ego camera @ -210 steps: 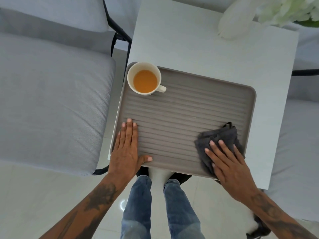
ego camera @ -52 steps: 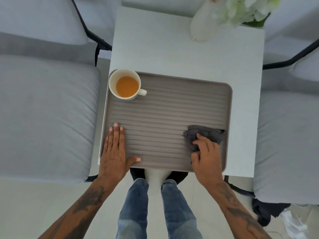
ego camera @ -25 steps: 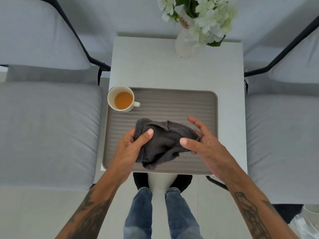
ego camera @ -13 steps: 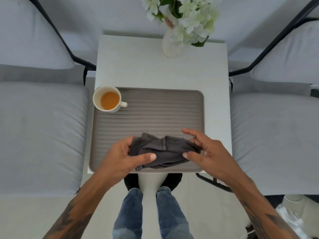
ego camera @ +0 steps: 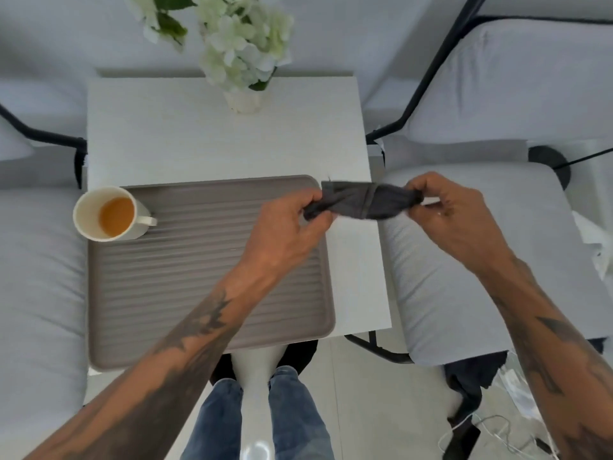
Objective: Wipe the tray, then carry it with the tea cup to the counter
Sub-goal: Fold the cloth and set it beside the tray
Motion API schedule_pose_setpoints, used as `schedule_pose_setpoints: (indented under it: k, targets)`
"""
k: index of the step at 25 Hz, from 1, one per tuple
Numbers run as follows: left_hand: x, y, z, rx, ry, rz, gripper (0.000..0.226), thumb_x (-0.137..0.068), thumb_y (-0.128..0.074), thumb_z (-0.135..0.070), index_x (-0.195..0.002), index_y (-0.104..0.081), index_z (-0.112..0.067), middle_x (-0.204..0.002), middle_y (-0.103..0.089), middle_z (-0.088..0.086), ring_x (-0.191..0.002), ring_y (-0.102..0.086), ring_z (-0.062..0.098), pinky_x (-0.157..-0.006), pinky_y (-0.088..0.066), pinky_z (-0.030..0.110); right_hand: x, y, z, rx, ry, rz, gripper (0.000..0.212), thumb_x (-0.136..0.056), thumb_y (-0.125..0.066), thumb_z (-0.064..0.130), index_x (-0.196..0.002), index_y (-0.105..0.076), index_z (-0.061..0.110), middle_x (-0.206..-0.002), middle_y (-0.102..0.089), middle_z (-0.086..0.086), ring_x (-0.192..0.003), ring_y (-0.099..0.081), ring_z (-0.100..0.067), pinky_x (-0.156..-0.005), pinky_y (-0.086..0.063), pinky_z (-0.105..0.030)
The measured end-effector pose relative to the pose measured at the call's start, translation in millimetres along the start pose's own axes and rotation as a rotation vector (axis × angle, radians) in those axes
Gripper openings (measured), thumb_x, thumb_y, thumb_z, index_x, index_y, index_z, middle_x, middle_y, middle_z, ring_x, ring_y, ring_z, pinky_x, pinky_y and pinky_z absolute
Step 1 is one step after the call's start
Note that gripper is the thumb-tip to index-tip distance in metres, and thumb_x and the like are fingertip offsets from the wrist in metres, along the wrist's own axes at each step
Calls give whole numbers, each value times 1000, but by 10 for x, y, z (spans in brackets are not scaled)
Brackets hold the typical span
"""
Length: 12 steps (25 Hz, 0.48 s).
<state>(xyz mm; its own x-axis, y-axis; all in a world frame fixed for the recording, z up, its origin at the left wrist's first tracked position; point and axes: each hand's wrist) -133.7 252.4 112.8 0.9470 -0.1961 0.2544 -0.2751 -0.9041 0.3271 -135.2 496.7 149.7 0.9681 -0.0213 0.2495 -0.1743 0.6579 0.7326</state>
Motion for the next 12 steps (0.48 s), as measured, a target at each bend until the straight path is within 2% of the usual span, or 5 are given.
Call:
schedule_pose_setpoints:
  k: [3, 6, 8, 9, 12]
  targets:
    - [-131, -251, 231, -52, -195, 4, 26, -92, -69, -20, -116, -74, -14, -122, -73, 1, -118, -65, 12, -104, -48, 28, -89, -99, -367, -121, 100, -101, 21, -85, -63, -4, -97, -67, 13, -102, -72, 2, -97, -66, -3, -89, -49, -12]
    - [-24, -555, 795, -397, -314, 208, 28, -92, -60, -24, -110, -76, -9, -132, -66, 11, -130, -56, 26, -107, -48, 38, 70, -479, -945, -123, 70, 67, 24, -84, -64, -7, -89, -65, 17, -122, -70, 2, -130, -56, -18, -112, -40, -31]
    - [121, -709, 1148, -766, -456, 321, 36, -88, -48, -31, -97, -79, -16, -128, -69, 11, -125, -61, 36, -95, -54, 54, 328, -764, -1281, -68, 2, 259, 27, -82, -64, -7, -88, -65, 20, -130, -64, 7, -139, -46, -22, -116, -36, -37]
    - [173, -749, 1196, -892, -475, 347, 37, -86, -45, -32, -93, -79, -19, -127, -70, 8, -126, -60, 36, -98, -52, 57, 450, -846, -1381, -28, 5, 282, 23, -81, -65, -3, -91, -66, 18, -131, -62, 8, -139, -44, -21, -115, -37, -42]
    - [151, -860, 1041, -948, -528, 226, 29, -86, -53, -29, -94, -77, -17, -121, -72, 6, -133, -55, 32, -112, -36, 57, 538, -938, -1394, 98, 94, 45, 23, -84, -62, 24, -104, -67, 15, -131, -63, 1, -128, -51, -17, -105, -43, -47]
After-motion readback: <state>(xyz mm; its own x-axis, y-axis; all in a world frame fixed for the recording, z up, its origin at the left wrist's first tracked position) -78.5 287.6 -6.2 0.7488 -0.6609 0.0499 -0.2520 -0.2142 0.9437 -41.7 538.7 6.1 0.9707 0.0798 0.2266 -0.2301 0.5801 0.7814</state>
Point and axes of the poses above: each hand's wrist, its own x-axis away from the middle knuckle, its own y-axis out of the back of the hand, z = x × y
